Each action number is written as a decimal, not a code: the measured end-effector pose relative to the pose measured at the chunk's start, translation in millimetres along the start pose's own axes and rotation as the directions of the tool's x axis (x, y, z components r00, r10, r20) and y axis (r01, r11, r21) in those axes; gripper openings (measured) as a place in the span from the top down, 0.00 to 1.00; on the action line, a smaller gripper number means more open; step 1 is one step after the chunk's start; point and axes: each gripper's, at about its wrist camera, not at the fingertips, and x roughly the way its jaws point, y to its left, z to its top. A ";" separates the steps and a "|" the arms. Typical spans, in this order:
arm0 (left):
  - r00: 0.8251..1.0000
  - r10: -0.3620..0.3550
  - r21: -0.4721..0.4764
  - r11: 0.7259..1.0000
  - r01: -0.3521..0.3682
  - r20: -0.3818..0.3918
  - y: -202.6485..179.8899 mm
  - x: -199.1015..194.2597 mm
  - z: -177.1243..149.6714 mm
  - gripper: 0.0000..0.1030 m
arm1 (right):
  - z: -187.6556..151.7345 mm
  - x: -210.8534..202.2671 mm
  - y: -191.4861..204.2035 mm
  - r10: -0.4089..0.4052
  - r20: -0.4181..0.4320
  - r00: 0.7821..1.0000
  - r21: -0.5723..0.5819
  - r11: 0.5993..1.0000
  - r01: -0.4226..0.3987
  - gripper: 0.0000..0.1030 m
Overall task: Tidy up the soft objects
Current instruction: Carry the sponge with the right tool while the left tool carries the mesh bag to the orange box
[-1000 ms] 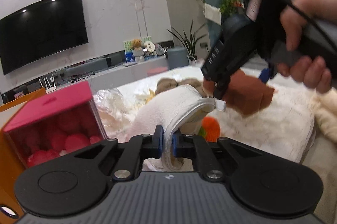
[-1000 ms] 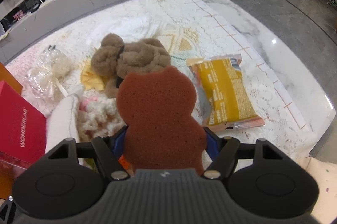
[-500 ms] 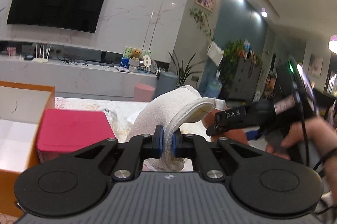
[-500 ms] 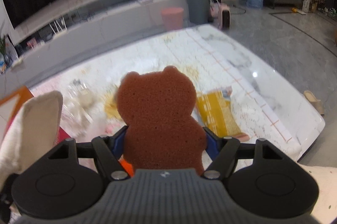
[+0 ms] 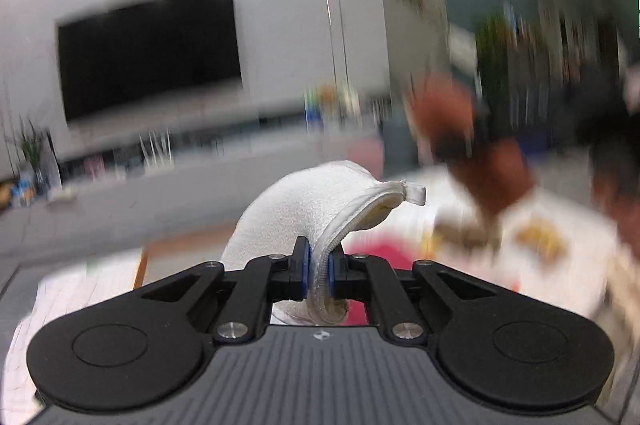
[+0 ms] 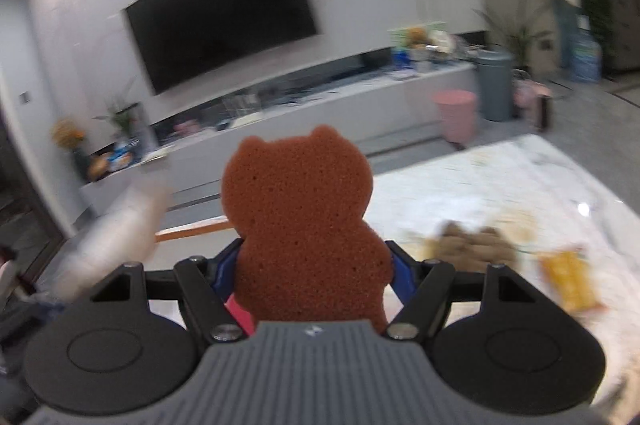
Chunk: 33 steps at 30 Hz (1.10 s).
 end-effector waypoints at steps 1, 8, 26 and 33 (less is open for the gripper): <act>0.999 -0.010 -0.002 1.000 0.010 -0.036 9.3 6.5 -6.8 0.91 | 0.6 4.9 15.0 0.017 -0.006 1.000 -0.019 1.000 -0.017 0.30; 0.986 0.113 0.058 0.993 -0.107 -0.120 39.4 45.5 -39.0 0.91 | -8.0 49.5 89.0 0.066 -0.039 0.997 -0.053 0.996 -0.068 0.30; 0.946 0.081 0.028 0.997 -0.076 -0.314 63.4 71.6 -65.6 0.77 | -60.0 108.4 85.2 0.062 -0.135 0.989 -0.032 0.997 -0.067 0.31; 0.960 0.162 0.023 0.987 -0.161 -0.229 66.0 45.6 -56.4 0.30 | -59.7 106.1 87.4 0.079 -0.147 0.986 -0.051 0.995 -0.087 0.31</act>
